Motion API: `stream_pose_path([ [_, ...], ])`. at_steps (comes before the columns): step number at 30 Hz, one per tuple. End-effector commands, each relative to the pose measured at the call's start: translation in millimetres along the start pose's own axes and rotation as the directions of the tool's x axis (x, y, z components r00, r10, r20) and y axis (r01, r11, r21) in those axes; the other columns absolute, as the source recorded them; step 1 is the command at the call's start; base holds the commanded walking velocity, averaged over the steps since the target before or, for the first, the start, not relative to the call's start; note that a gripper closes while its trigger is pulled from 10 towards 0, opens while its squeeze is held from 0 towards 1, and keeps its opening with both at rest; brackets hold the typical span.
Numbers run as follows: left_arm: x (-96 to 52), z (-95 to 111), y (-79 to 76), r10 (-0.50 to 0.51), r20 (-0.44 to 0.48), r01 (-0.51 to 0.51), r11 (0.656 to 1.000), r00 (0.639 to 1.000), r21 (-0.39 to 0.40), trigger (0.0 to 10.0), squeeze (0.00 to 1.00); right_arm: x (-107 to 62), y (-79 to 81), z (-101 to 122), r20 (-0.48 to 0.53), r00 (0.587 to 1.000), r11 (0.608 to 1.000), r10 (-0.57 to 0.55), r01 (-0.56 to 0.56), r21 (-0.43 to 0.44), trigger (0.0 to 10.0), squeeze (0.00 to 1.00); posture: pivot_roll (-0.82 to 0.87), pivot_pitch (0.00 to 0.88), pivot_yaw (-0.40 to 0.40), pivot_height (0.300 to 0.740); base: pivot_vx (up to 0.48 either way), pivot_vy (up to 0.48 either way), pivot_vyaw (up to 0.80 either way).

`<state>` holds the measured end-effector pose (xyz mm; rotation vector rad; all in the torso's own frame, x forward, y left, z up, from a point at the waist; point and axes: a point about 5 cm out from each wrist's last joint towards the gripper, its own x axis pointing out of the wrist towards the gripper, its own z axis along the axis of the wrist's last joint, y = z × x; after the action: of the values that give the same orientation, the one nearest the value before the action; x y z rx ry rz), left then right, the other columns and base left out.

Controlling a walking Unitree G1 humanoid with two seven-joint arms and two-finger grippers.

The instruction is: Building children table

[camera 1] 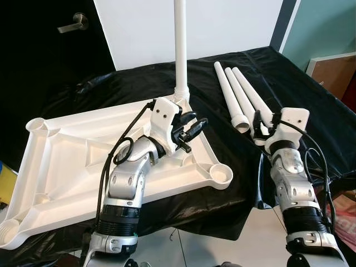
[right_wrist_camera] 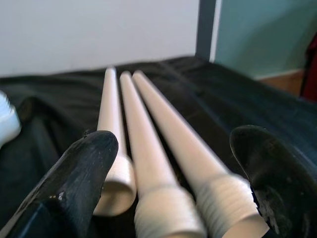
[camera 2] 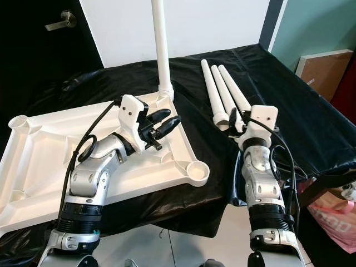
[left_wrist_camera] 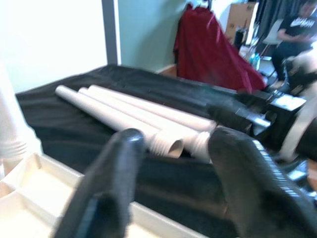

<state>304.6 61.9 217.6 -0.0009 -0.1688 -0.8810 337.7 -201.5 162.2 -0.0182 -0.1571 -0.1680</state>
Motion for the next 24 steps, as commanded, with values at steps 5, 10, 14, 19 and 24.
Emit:
stream_pose_path([
  [5, -1.7, -3, -5.3, 0.004, -0.020, -0.004, 1.000, 1.000, 0.006, 10.0, 0.00, 8.9, -0.6, -7, -0.076, 0.996, 0.998, 0.039, -0.036, 0.043, 10.0, 0.00, -0.18, 0.069, -0.001, 0.740, 0.000, 0.000, 0.00],
  [10, -3.5, -1, -10.7, 0.016, -0.017, -0.016, 1.000, 1.000, 0.005, 10.0, 0.00, 16.4, -0.7, -11, -0.124, 0.990, 0.996, 0.071, -0.064, 0.056, 10.0, 0.00, -0.16, 0.080, -0.012, 0.740, 0.000, 0.000, 0.00],
  [14, -5.5, 1, -14.9, 0.009, -0.014, -0.009, 1.000, 1.000, 0.009, 10.0, 0.00, 20.5, 0.0, -14, -0.151, 0.985, 0.996, 0.080, -0.072, 0.058, 10.0, 0.00, -0.13, 0.092, -0.017, 0.740, 0.000, 0.000, 0.00],
  [19, -10.5, 3, -18.0, 0.008, -0.016, -0.008, 1.000, 1.000, 0.012, 10.0, 0.00, 24.3, 2.3, -20, -0.196, 0.977, 0.995, 0.087, -0.075, 0.067, 10.0, 0.00, -0.11, 0.107, -0.016, 0.740, 0.000, 0.000, 0.00],
  [24, -14.9, 4, -17.7, 0.018, -0.025, -0.018, 1.000, 1.000, 0.016, 10.0, 0.00, 25.9, 6.8, -28, -0.240, 0.966, 0.993, 0.101, -0.082, 0.088, 10.0, 0.00, -0.09, 0.117, -0.012, 0.740, 0.000, 0.000, 0.00],
])
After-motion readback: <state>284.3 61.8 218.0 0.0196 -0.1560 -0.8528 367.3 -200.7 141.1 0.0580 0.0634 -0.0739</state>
